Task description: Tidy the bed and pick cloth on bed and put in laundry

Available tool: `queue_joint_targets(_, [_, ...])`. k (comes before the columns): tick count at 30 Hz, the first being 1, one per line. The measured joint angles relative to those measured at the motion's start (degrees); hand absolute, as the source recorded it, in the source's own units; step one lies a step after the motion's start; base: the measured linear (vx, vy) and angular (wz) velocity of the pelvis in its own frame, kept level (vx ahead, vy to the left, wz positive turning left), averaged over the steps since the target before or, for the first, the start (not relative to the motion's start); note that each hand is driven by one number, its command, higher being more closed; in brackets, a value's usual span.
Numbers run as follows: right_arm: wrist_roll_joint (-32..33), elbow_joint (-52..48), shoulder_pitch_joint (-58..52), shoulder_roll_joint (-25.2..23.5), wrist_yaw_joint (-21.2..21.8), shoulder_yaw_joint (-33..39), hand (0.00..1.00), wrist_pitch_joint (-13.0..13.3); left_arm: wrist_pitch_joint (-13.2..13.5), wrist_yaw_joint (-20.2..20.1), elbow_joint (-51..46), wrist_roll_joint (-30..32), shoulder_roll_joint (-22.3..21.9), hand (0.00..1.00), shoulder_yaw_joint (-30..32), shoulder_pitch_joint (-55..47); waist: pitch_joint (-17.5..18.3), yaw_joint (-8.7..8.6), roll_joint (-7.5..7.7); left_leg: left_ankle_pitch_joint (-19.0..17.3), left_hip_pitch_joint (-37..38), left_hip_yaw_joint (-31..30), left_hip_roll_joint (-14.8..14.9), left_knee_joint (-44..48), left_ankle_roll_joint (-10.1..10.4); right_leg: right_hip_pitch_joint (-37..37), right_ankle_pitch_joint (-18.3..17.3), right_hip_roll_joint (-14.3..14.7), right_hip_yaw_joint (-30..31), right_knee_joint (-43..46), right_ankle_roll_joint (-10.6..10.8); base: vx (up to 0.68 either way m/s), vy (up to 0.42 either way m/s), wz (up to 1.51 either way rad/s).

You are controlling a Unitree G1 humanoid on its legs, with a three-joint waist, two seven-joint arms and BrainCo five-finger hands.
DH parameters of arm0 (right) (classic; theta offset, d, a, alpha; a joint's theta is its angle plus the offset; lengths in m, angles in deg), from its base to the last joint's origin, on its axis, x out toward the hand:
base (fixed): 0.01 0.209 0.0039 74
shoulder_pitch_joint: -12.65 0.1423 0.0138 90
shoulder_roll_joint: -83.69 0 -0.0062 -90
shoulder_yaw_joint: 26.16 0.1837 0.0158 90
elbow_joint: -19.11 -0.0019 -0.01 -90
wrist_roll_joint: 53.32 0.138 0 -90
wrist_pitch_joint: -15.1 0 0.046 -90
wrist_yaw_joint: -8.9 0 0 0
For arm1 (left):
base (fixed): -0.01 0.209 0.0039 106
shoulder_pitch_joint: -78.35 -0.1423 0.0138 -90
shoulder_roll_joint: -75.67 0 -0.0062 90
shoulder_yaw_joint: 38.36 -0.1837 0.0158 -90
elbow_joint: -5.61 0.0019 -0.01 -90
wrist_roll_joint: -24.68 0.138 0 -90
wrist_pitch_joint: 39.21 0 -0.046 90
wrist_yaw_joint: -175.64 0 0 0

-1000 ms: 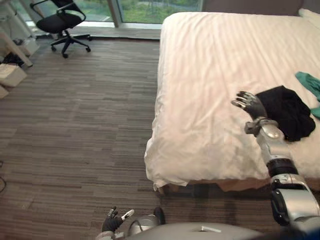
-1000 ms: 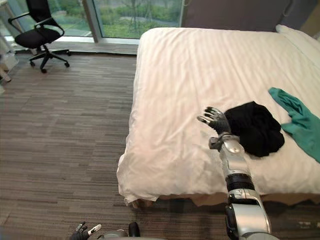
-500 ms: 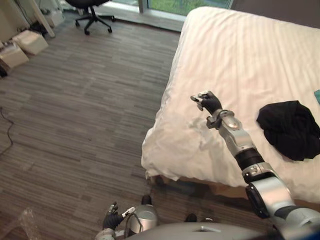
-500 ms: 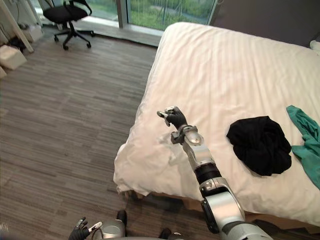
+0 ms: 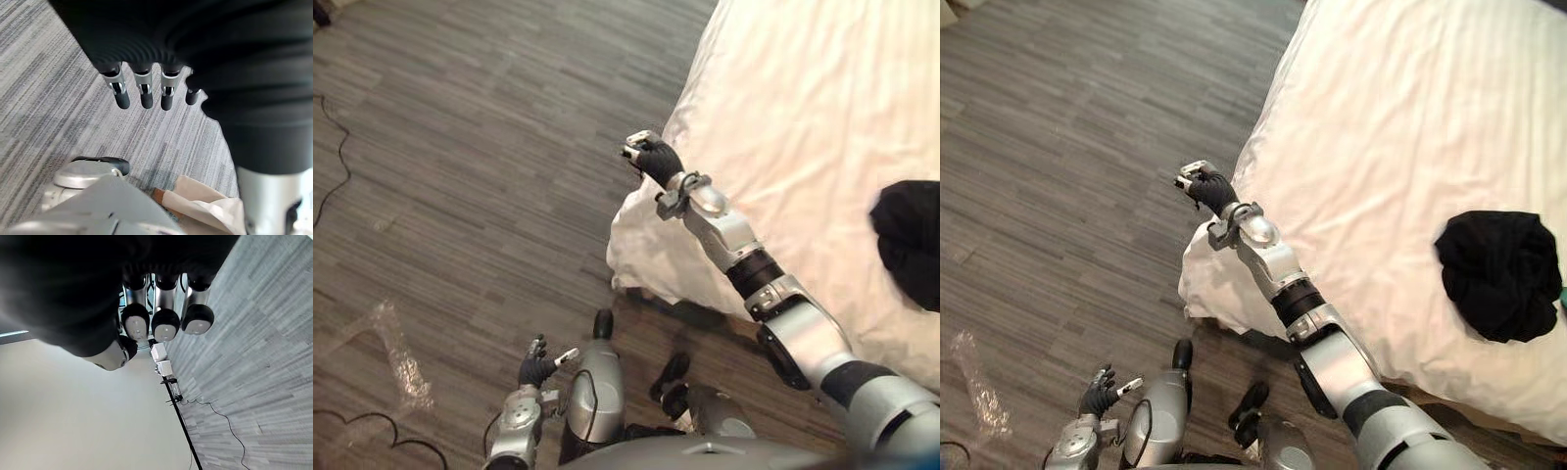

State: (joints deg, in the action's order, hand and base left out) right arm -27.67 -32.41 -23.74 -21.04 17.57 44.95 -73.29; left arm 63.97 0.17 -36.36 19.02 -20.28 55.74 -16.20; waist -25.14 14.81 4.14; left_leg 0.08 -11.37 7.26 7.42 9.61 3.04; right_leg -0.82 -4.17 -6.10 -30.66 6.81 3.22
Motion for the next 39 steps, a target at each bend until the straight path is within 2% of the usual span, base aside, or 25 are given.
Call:
queue_joint_targets(5, [-0.1,3.1,2.9,0.3,-1.4,0.4,1.00,0.0,0.1,0.5,-0.7,0.0,-0.8,0.00,-2.7,1.7,-1.3,0.37,-2.03,0.5,-4.2,-1.6,-0.2,1.1,-0.4,-4.0,-0.8,-0.7,-1.4,3.0,-0.7,-0.01,0.027,0.15])
queue_joint_targets(8, [-0.1,4.6,3.3,1.9,-2.2,1.5,1.00,0.0,0.2,0.4,-1.2,0.0,-1.2,0.00,-4.2,2.6,-2.2,0.74,-3.71,1.0,-6.6,-1.9,-0.8,1.8,-0.7,-7.7,-2.6,-2.5,-1.6,7.7,-1.0,-0.03,0.036,0.12])
queue_joint_targets(12, [-0.1,6.8,5.0,5.0,-3.0,5.1,1.00,-0.3,0.4,0.3,-1.3,-0.1,-2.5,0.00,-6.7,5.7,-4.0,0.65,-7.00,1.7,-11.7,-1.9,-1.7,3.6,-1.3,-14.7,-5.0,-5.6,-1.5,15.0,-1.5,-0.07,0.014,0.05])
queue_joint_targets(14, [-0.1,7.9,5.2,6.6,-3.1,6.2,1.00,-0.7,0.5,0.4,-1.3,-1.0,-2.6,0.00,-7.5,6.9,-4.2,0.52,-7.58,2.0,-14.1,-1.8,-2.1,4.3,-1.4,-18.0,-5.9,-6.8,-1.4,17.8,-1.8,-0.09,-0.013,0.03])
queue_joint_targets(16, [-0.1,7.9,5.3,7.8,-2.5,7.0,1.00,-0.8,0.6,0.5,-1.3,-2.5,-2.8,0.00,-8.7,8.6,-4.8,0.46,-8.83,2.2,-16.6,-1.8,-2.5,5.6,-1.5,-21.2,-7.2,-8.3,-1.3,21.2,-2.4,-0.07,-0.029,0.06])
queue_joint_targets(20, [0.0,7.9,6.0,7.6,-2.7,6.9,1.00,-1.2,0.5,0.8,-1.8,-3.3,-4.1,0.00,-9.0,10.8,-5.0,0.41,-10.19,2.5,-20.2,-2.1,-2.8,6.9,-1.2,-25.4,-8.8,-9.6,-1.1,24.7,-2.9,-0.08,-0.064,0.08])
queue_joint_targets(25, [0.1,9.7,2.2,3.8,-3.2,5.8,1.00,-2.4,-0.5,2.2,-2.1,-5.0,-5.0,0.00,-9.0,12.8,-5.0,0.20,-10.38,2.9,-24.1,-2.3,-3.0,7.7,-1.5,-30.2,-10.1,-10.8,-0.8,27.9,-3.4,-0.02,-0.061,0.08])
queue_joint_targets(27, [0.7,11.2,-2.3,2.5,-3.4,3.2,1.00,-2.8,-0.6,3.4,-2.5,-5.0,-5.5,0.00,-8.9,12.9,-5.0,0.00,-10.39,3.0,-24.5,-1.8,-3.2,7.8,-1.5,-30.9,-10.3,-11.1,-0.3,28.4,-3.4,0.04,-0.045,-0.01])
queue_joint_targets(32, [0.6,14.6,-13.9,-1.4,-5.8,-2.8,1.00,-3.2,-1.7,5.8,-2.3,-5.1,-6.3,0.00,-9.0,14.7,-5.1,-2.24,-10.34,2.2,-25.9,-1.4,-3.3,9.1,-1.6,-32.2,-10.2,-11.4,0.2,28.7,-3.3,0.06,-0.020,-0.03])
queue_joint_targets(34, [0.6,15.3,-17.1,-2.3,-7.7,-4.7,1.00,-3.2,-1.6,7.2,-2.4,-6.2,-6.8,0.00,-11.2,15.5,-5.1,-3.13,-10.34,1.5,-25.9,-1.3,-3.2,10.0,-1.6,-32.2,-10.2,-11.4,0.6,29.0,-3.3,0.05,-0.029,-0.10])
queue_joint_targets(36, [0.7,15.4,-17.7,-3.1,-9.1,-4.9,1.00,-2.6,-1.5,7.4,-2.2,-6.6,-7.1,0.00,-12.3,15.6,-5.1,-3.49,-10.34,1.0,-25.8,-0.9,-2.8,10.9,-1.5,-32.1,-10.2,-11.1,1.3,29.2,-3.3,0.02,-0.033,-0.17])
queue_joint_targets(39, [1.3,15.6,-18.1,-2.9,-10.7,-5.0,1.00,0.1,-1.7,8.2,-1.5,-6.8,-6.4,0.00,-13.1,15.7,-5.1,-4.77,-10.33,0.5,-24.7,-0.3,-2.3,11.5,-1.5,-31.0,-10.2,-10.7,1.7,29.0,-3.3,-0.01,-0.029,-0.13])
